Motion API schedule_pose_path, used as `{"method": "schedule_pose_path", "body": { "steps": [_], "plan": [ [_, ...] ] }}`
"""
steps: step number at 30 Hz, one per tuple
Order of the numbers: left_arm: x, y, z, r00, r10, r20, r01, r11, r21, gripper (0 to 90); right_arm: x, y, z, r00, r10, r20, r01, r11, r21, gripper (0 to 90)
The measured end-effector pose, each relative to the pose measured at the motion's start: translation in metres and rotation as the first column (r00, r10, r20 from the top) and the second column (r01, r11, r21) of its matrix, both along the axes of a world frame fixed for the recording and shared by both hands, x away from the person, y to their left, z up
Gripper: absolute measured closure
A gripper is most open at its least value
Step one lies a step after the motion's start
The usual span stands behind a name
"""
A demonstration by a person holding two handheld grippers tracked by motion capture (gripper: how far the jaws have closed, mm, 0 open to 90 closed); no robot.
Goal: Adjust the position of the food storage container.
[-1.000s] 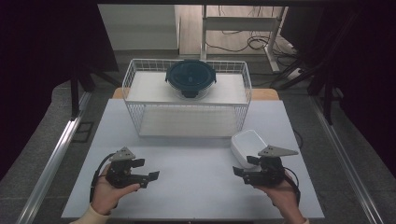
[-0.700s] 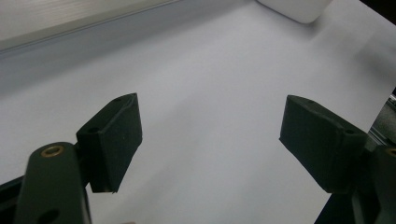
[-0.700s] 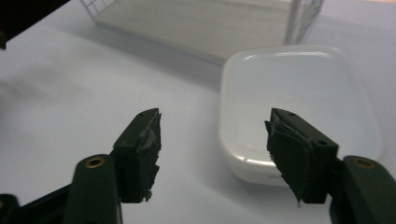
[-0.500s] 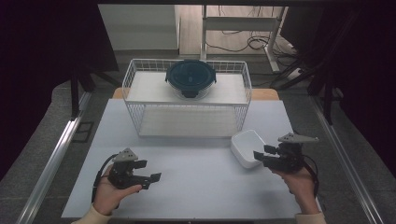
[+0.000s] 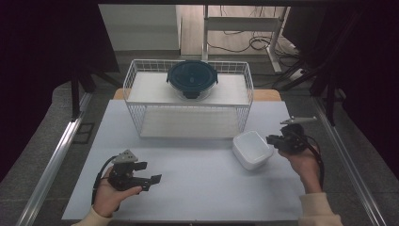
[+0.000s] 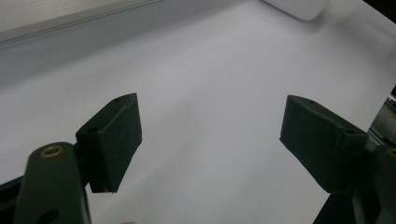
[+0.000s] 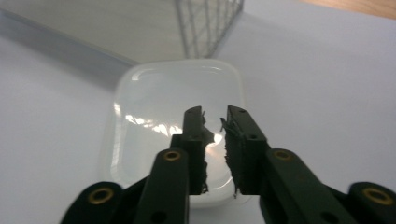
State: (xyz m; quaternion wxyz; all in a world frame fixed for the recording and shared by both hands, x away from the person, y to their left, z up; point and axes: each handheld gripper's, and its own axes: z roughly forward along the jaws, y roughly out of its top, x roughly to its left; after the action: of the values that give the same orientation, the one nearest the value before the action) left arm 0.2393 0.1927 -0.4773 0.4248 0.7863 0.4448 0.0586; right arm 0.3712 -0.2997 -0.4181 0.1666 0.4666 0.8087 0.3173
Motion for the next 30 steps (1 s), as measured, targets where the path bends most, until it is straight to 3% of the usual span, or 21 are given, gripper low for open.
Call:
{"method": "schedule_pose_path", "body": {
  "steps": [5, 6, 8, 13, 15, 18, 21, 30],
  "plan": [
    [0.002, 0.002, -0.002, 1.0000, 0.005, -0.006, -0.005, 1.0000, -0.004, 20.0, 0.020, 0.002, -0.007, 0.9996, -0.015, -0.025, 0.013, 0.998, -0.067, 88.1],
    [0.002, 0.002, -0.002, 1.0000, 0.004, -0.008, -0.004, 1.0000, -0.004, 20.0, 0.031, 0.001, -0.014, 0.9984, -0.026, -0.050, 0.021, 0.995, -0.092, 89.0],
    [0.002, 0.002, -0.002, 1.0000, 0.003, -0.009, -0.003, 1.0000, -0.004, 20.0, 0.035, 0.001, -0.017, 0.9978, -0.034, -0.057, 0.028, 0.994, -0.106, 89.2],
    [0.002, 0.003, -0.003, 0.9999, 0.007, -0.010, -0.007, 1.0000, 0.001, 20.1, 0.053, -0.001, -0.039, 0.9921, -0.071, -0.104, 0.049, 0.978, -0.203, 89.5],
    [0.002, 0.004, -0.003, 0.9999, 0.010, -0.011, -0.010, 0.9999, -0.004, 20.1, 0.056, 0.001, -0.046, 0.9905, -0.062, -0.123, 0.035, 0.977, -0.211, 89.5],
    [0.003, 0.005, -0.002, 0.9998, 0.015, -0.015, -0.015, 0.9998, -0.011, 20.2, 0.054, 0.008, -0.054, 0.9900, -0.026, -0.138, -0.005, 0.977, -0.214, 89.7],
    [0.003, 0.005, -0.003, 0.9997, 0.016, -0.019, -0.017, 0.9998, -0.013, 20.2, 0.052, 0.009, -0.053, 0.9901, -0.021, -0.139, -0.010, 0.976, -0.218, 89.7],
    [0.004, 0.005, -0.006, 0.9990, 0.024, -0.037, -0.024, 0.9996, -0.011, 20.5, 0.024, 0.020, -0.056, 0.9885, 0.027, -0.149, -0.057, 0.978, -0.201, 89.7]
  ]
}}
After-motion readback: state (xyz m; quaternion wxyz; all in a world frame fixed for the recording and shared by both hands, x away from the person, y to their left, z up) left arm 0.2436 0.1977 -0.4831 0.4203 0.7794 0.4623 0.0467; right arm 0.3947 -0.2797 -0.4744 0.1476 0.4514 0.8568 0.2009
